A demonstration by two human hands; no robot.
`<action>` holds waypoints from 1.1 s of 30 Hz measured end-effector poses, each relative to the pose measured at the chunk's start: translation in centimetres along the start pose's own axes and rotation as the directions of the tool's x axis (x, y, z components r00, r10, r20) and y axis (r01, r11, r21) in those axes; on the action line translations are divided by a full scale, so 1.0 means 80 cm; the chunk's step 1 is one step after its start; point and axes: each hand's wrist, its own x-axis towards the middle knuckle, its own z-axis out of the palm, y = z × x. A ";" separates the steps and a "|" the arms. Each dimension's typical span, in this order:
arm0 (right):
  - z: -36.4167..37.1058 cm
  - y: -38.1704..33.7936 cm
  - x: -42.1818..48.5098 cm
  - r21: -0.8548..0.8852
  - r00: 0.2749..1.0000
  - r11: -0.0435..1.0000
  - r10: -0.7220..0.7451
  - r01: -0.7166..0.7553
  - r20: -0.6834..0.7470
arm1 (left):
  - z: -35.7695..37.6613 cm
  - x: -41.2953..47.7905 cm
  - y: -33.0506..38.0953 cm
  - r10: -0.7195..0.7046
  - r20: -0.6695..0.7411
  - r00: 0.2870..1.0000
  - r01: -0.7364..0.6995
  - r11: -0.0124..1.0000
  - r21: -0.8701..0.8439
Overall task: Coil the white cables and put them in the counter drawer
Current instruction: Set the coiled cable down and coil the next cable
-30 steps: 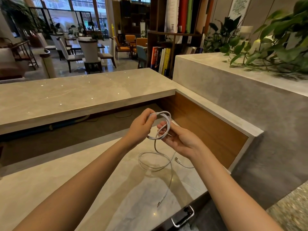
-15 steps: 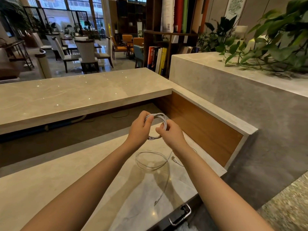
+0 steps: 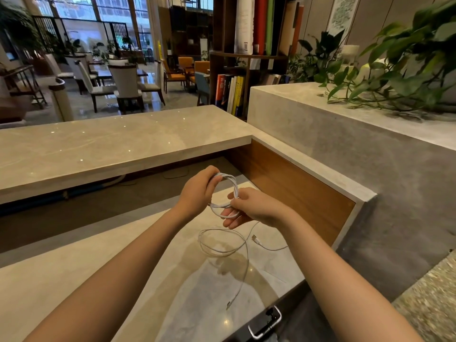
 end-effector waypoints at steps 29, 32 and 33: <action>0.024 0.016 0.006 0.308 0.935 0.925 -0.111 0.222 -0.338 | -0.013 -0.009 0.038 -0.506 0.174 0.845 0.466 0.536 -0.704; 0.028 0.020 0.012 0.296 0.872 0.923 -0.078 0.247 -0.483 | -0.009 -0.013 0.043 -0.487 0.113 0.866 0.465 0.703 -0.537; 0.029 0.021 0.014 0.299 0.849 0.918 -0.070 0.261 -0.524 | -0.008 -0.014 0.044 -0.492 0.098 0.865 0.469 0.724 -0.506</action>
